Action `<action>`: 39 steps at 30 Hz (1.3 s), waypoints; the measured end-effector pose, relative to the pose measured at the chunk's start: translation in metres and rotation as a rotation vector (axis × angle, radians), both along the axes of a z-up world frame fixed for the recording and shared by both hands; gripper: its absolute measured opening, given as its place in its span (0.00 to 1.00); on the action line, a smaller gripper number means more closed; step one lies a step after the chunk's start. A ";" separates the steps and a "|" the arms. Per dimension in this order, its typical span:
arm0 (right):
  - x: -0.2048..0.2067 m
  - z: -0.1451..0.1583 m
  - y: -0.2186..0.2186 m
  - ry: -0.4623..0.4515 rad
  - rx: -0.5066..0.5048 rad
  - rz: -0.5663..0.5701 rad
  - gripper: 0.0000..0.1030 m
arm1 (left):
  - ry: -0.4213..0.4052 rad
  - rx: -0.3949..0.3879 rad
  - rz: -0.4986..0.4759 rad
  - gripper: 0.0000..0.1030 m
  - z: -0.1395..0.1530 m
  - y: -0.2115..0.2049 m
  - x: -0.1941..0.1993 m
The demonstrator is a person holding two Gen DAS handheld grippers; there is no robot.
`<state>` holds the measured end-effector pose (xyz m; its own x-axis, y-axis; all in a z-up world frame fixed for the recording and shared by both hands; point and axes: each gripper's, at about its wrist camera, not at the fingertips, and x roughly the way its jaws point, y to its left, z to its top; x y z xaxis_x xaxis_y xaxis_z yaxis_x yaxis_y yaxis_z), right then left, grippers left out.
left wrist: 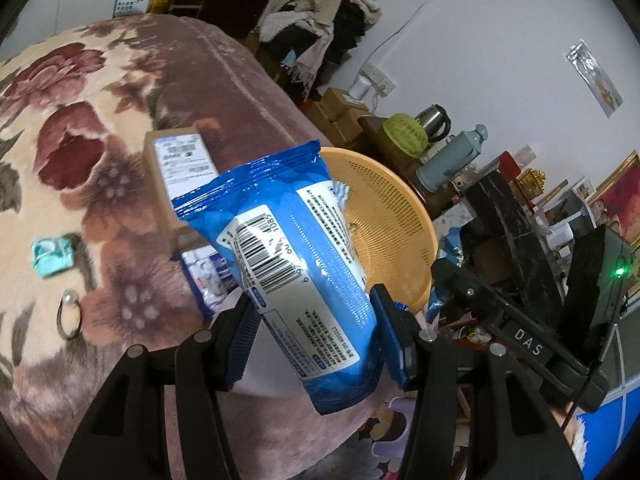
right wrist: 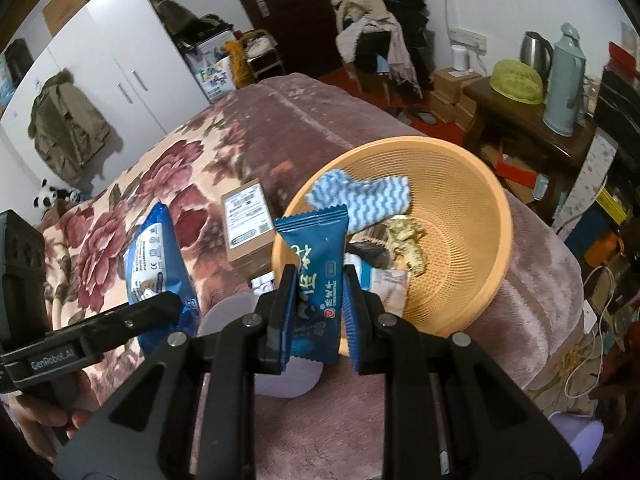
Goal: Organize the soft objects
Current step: 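Lift and carry both packets in both tools over the orange basket, then open both tools to drop the two packets into the basket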
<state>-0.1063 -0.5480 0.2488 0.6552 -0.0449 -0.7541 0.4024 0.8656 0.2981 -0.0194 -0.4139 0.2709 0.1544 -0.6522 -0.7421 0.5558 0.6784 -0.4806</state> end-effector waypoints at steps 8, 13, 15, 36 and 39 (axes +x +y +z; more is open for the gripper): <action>0.000 -0.004 -0.027 0.007 0.005 -0.070 0.22 | 0.012 -0.023 -0.054 0.55 0.000 -0.044 0.007; -0.002 -0.001 -0.044 0.001 0.005 -0.115 0.22 | 0.019 -0.021 -0.089 0.55 -0.008 -0.069 0.006; -0.003 -0.001 -0.053 -0.004 0.016 -0.140 0.22 | 0.028 -0.025 -0.098 0.55 -0.010 -0.075 0.005; -0.008 -0.015 -0.060 0.034 0.065 -0.210 1.00 | -0.054 -0.004 -0.054 0.99 -0.007 -0.053 0.001; -0.008 -0.014 -0.050 0.048 0.043 -0.196 1.00 | -0.080 0.026 -0.035 0.99 -0.006 -0.042 -0.001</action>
<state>-0.1141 -0.5978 0.2345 0.6004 -0.1351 -0.7882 0.5768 0.7558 0.3098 -0.0207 -0.4555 0.2647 0.1914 -0.6388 -0.7451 0.6155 0.6695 -0.4159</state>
